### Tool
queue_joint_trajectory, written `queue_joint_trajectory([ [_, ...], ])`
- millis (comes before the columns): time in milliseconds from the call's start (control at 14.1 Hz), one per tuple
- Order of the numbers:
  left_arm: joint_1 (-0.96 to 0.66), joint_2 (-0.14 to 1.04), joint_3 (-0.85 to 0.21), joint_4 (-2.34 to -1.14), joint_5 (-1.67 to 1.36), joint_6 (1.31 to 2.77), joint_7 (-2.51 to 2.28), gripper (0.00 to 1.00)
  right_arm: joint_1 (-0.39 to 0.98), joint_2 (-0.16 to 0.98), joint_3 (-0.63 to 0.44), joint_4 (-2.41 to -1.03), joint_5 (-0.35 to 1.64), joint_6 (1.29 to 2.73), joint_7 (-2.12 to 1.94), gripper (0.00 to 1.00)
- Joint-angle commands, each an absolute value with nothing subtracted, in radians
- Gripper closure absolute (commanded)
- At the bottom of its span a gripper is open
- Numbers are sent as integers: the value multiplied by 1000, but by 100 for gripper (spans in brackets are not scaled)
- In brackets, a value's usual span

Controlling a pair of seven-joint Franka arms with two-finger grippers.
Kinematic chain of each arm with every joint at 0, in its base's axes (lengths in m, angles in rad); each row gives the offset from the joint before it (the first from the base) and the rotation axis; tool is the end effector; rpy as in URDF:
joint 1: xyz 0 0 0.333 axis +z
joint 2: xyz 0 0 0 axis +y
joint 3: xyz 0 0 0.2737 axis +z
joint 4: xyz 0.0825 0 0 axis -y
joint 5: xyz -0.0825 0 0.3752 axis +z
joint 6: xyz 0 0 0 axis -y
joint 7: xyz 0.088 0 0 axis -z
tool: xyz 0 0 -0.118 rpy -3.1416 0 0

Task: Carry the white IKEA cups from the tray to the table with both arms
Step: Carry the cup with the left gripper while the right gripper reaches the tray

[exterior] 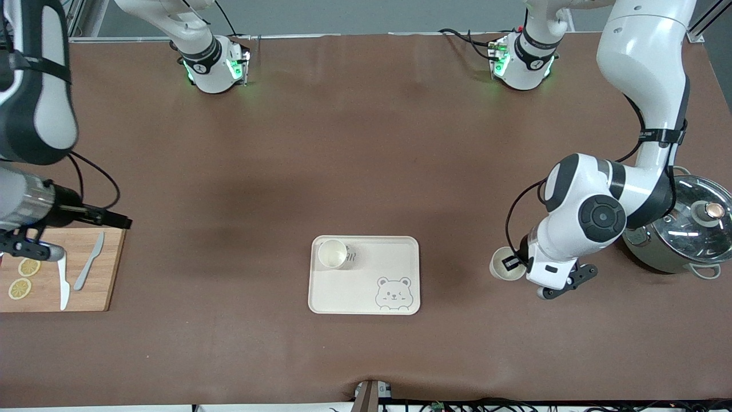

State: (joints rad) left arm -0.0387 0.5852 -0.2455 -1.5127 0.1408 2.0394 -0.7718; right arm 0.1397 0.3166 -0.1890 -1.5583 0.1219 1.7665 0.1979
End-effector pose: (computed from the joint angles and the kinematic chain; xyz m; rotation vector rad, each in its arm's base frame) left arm 0.6485 -0.1591 0.2843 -3.0489 -0.7107 0.0625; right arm 0.6210 -0.0084 0.4101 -3.0574 0.4167 0.1644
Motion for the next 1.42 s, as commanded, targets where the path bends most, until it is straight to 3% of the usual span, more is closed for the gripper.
queue_joint_trajectory([
  [0, 29, 551, -259, -1601, 158, 2048, -740, 100, 213, 347, -193, -1591, 138, 1848, 310, 0],
  [640, 81, 558, -259, -1644, 152, 2045, -709, 100, 458, 506, -192, -1598, 261, 2121, 647, 0],
  [854, 103, 558, -259, -1663, 152, 2046, -689, 100, 523, 589, -190, -1591, 334, 2285, 735, 0],
  [996, 103, 558, -259, -1669, 150, 2046, -689, 100, 555, 646, -181, -1540, 415, 2306, 749, 0],
  [1351, 109, 574, -259, -1669, 147, 2057, -689, 100, 614, 658, -179, -1529, 486, 2306, 810, 0],
])
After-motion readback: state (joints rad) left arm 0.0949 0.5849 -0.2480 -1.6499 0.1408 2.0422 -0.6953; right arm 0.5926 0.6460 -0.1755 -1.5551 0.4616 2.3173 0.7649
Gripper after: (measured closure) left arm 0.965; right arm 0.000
